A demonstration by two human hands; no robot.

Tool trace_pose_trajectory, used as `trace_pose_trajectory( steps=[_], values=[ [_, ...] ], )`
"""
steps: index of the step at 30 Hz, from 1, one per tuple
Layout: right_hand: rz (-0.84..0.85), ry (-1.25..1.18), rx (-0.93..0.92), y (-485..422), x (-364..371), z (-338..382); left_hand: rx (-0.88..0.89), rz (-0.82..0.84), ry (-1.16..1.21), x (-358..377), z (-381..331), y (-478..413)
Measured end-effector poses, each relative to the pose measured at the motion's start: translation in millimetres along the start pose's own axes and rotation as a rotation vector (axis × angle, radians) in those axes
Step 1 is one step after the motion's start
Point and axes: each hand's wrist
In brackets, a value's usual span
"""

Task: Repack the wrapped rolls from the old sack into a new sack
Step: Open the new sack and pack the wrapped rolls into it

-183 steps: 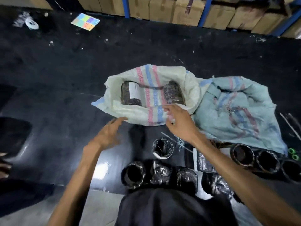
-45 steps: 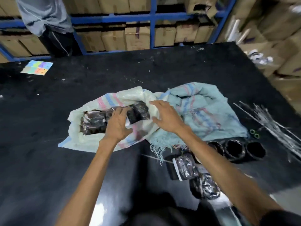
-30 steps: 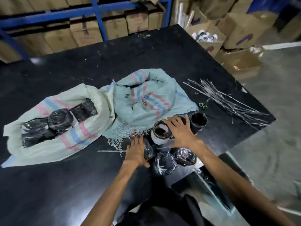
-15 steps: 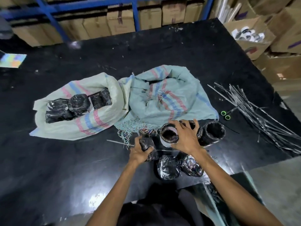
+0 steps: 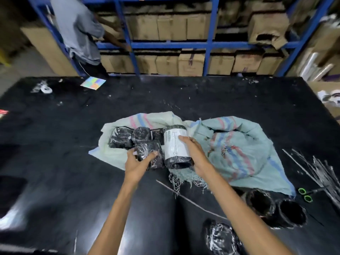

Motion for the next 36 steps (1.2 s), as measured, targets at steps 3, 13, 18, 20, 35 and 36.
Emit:
trace_pose_trajectory(
  steps=[3,13,18,20,35,36],
  values=[
    [-0.009,0.032,0.048,-16,42,7,-0.02,-0.07,0.029,-28,9,-28],
    [-0.293,0.203,0.057,-113,106,52,0.096,-0.129,-0.13,-70,8,-149],
    [-0.475,0.524,0.114,-158,126,48,0.074,-0.13,-0.351,-76,26,-206],
    [-0.52,0.635,0.117,-167,134,43,0.094,-0.118,-0.393,-73,28,-213],
    [-0.476,0.585,-0.444,-80,63,22,0.601,-0.264,-0.466,-36,-1,-137],
    [-0.485,0.583,-0.474,-65,47,14,0.658,-0.223,-0.437,-25,-4,-123]
  ],
)
Point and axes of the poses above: each hand's wrist, its own y-axis away from the middle knuckle, its own x-axis out of the palm, z = x × y, and after that the axes turned 13 degrees about x, right-handed
